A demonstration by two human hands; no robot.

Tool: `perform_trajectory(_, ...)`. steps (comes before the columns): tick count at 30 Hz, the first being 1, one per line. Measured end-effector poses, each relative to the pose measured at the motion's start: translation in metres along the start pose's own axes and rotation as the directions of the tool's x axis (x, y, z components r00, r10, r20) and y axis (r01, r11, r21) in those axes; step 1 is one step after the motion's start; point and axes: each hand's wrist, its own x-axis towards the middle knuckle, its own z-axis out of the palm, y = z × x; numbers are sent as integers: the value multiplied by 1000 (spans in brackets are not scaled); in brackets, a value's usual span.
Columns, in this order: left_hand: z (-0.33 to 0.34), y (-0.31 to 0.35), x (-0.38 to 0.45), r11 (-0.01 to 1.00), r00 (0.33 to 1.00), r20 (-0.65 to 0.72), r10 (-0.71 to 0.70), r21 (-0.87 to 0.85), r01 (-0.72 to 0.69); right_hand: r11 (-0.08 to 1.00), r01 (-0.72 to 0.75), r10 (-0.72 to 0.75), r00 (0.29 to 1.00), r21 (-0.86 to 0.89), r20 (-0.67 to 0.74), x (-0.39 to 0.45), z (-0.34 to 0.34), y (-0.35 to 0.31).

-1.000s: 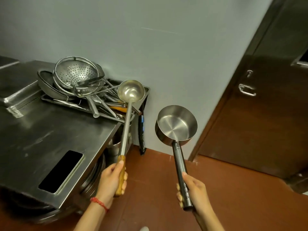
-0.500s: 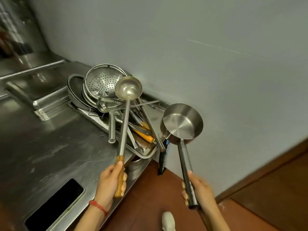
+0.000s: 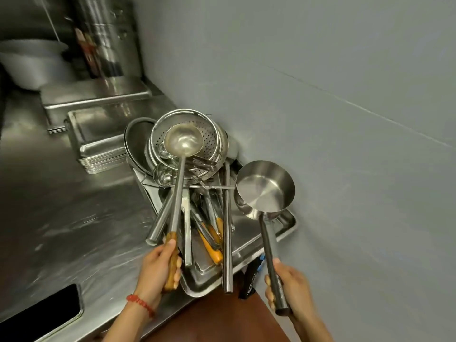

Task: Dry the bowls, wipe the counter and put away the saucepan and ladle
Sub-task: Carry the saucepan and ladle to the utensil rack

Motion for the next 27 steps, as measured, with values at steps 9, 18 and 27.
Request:
perform_trajectory(9, 26, 8, 28, 1000, 998, -58, -6, 4, 6, 997, -77, 77, 997, -4, 26, 17, -14, 6)
perform_trajectory(18, 26, 23, 51, 997, 996, -71, -45, 60, 49, 997, -76, 76, 997, -12, -4, 15, -15, 14)
perform_trajectory(27, 28, 21, 64, 994, 996, -26, -88, 68, 90, 991, -133, 133, 990, 0, -35, 5, -20, 26)
